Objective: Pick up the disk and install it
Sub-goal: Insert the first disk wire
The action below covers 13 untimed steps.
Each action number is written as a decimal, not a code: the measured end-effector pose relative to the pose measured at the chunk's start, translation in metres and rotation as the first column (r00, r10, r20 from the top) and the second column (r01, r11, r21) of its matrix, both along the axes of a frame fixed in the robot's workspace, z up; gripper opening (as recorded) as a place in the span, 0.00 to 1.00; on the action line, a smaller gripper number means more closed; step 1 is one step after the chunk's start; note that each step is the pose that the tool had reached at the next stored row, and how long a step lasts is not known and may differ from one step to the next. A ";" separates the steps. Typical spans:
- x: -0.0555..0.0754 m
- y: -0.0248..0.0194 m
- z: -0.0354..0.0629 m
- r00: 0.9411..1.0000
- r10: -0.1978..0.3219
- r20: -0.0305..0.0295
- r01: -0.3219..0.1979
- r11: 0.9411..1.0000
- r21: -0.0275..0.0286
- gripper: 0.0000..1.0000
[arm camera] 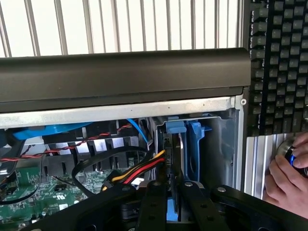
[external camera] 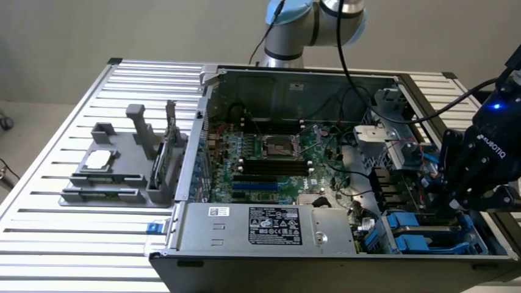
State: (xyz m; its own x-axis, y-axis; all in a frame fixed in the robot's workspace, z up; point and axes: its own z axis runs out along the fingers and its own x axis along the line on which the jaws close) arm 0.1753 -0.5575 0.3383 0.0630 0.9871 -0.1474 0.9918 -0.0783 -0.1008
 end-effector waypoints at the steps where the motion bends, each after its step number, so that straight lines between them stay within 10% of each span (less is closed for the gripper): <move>1: 0.000 0.0000 0.0000 1.000 0.003 0.000 -0.003 1.000 0.000 0.16; 13: -0.001 0.0000 0.0000 1.000 0.015 0.000 -0.015 1.000 -0.003 0.16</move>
State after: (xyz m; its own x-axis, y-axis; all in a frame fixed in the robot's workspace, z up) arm 0.1746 -0.5575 0.3383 0.0487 0.9875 -0.1501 0.9928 -0.0642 -0.1006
